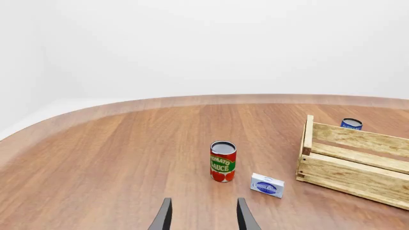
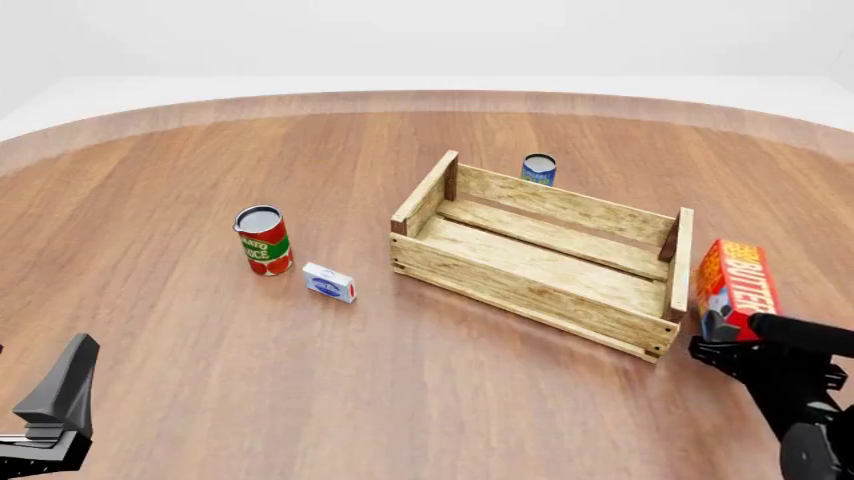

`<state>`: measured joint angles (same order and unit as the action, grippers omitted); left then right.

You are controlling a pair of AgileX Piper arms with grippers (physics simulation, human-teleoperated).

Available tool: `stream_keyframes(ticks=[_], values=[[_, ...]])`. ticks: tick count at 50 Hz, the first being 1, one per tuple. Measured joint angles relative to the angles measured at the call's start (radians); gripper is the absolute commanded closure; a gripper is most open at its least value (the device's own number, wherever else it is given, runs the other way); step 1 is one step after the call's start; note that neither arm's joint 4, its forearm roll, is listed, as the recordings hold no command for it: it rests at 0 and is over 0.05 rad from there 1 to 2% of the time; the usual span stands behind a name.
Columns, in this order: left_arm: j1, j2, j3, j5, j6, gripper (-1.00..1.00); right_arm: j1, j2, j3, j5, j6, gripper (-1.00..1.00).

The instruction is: Pick up the butter and put it in the tray.

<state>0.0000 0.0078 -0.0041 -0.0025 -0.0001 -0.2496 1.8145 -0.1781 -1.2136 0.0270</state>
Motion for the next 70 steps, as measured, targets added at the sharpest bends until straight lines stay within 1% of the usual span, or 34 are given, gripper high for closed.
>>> stream_keyframes(ticks=[19, 29, 37, 43, 57, 67, 70], values=[[0.0, 0.0, 0.0, 0.0, 0.0, -1.0, -0.003, -0.105, 0.061, 0.015, -0.011, 1.0], [0.0, 0.0, 0.0, 0.0, 0.0, -1.0, -0.003, -0.197, 0.094, 0.058, -0.017, 1.0], [0.0, 0.0, 0.0, 0.0, 0.0, -1.0, -0.004, -0.288, 0.114, 0.115, -0.021, 1.0], [0.0, 0.0, 0.0, 0.0, 0.0, -1.0, -0.004, -0.369, 0.123, 0.177, -0.024, 1.0], [0.0, 0.0, 0.0, 0.0, 0.0, -1.0, 0.006, -0.584, 0.126, 0.363, -0.031, 1.0], [0.0, 0.0, 0.0, 0.0, 0.0, -1.0, 0.025, -0.755, 0.101, 0.543, -0.035, 1.0], [0.0, 0.0, 0.0, 0.0, 0.0, -1.0, 0.031, -0.804, 0.09, 0.594, -0.044, 1.0]])
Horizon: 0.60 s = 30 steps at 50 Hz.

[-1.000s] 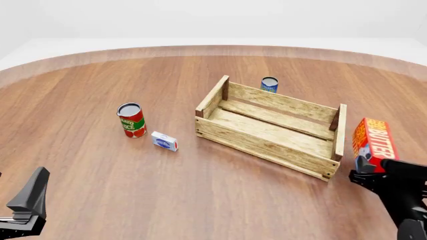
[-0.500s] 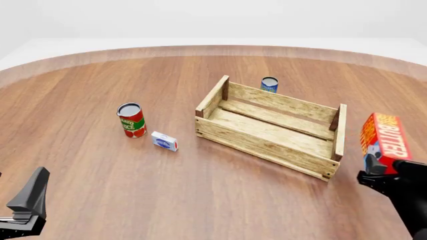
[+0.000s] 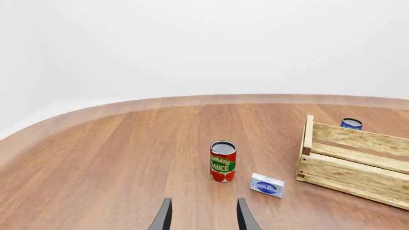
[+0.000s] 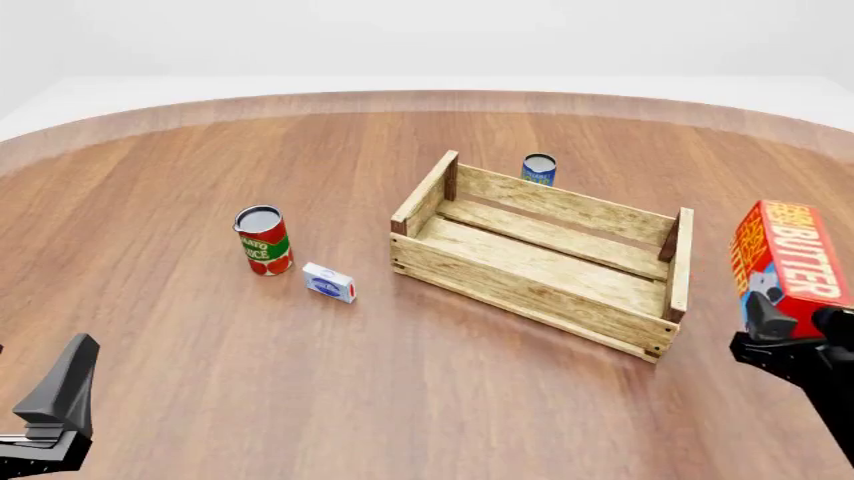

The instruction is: Pick up the butter and put it in the tray.

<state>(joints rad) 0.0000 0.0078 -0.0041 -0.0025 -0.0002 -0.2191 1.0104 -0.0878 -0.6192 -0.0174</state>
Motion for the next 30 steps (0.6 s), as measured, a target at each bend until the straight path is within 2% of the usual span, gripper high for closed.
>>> stream_keyframes(ticks=[11, 30], values=[[0.0, 0.0, 0.0, 0.0, 0.0, -1.0, 0.026, -0.145, -0.042, 0.161, -0.025, 1.0], [0.0, 0.0, 0.0, 0.0, 0.0, -1.0, 0.098, -0.265, -0.126, 0.346, -0.066, 1.0]])
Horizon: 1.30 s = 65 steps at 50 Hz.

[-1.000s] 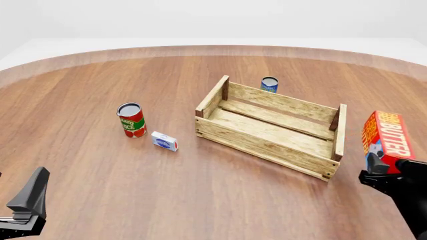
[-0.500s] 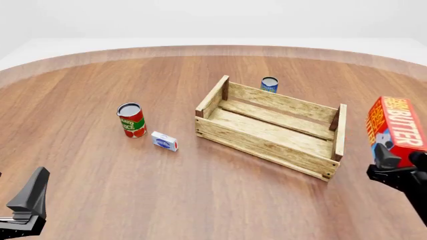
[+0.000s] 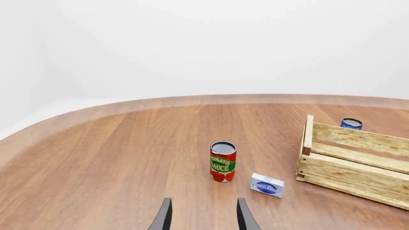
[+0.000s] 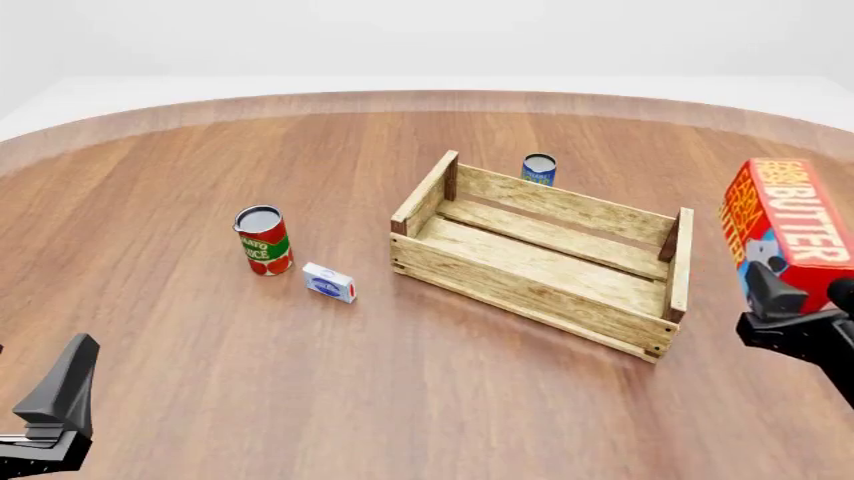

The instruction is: Pick up the butter and put it in the tray.

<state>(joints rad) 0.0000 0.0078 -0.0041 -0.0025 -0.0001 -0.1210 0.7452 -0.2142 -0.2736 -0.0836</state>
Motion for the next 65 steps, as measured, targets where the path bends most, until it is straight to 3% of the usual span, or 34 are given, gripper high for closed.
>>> stream_keyframes(ticks=[36, 65], values=[[0.0, 0.0, 0.0, 0.0, 0.0, -1.0, 0.135, 0.01, -0.144, 0.144, -0.062, 1.0], [0.0, 0.0, 0.0, 0.0, 0.0, -1.0, 0.242, 0.178, -0.261, 0.15, -0.071, 1.0]])
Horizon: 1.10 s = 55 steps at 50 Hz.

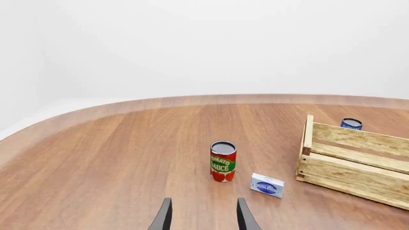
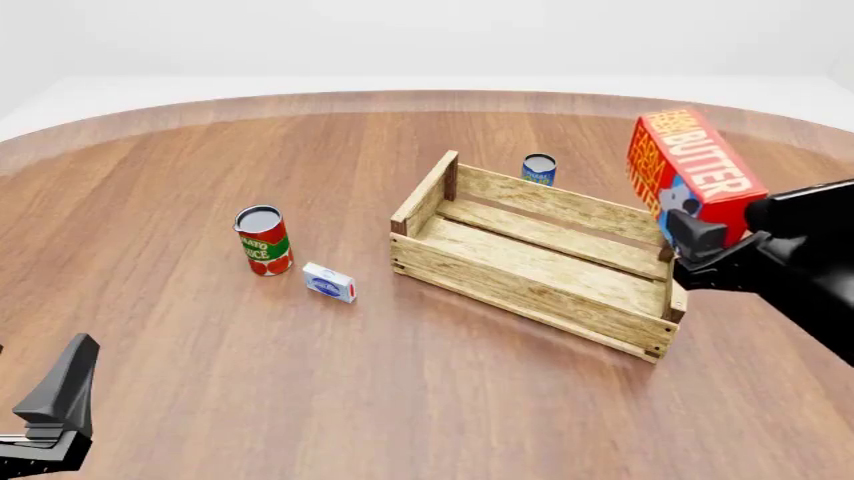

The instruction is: Pick up the butter and put it in the tray.

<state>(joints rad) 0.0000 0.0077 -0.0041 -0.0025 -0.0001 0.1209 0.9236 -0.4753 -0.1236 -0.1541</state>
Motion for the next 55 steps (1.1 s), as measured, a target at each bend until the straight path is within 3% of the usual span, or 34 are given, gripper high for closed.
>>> stream_keyframes(ticks=[55], values=[[0.0, 0.0, 0.0, 0.0, 0.0, -1.0, 0.119, 0.346, -0.241, 0.015, 0.004, 1.0]])
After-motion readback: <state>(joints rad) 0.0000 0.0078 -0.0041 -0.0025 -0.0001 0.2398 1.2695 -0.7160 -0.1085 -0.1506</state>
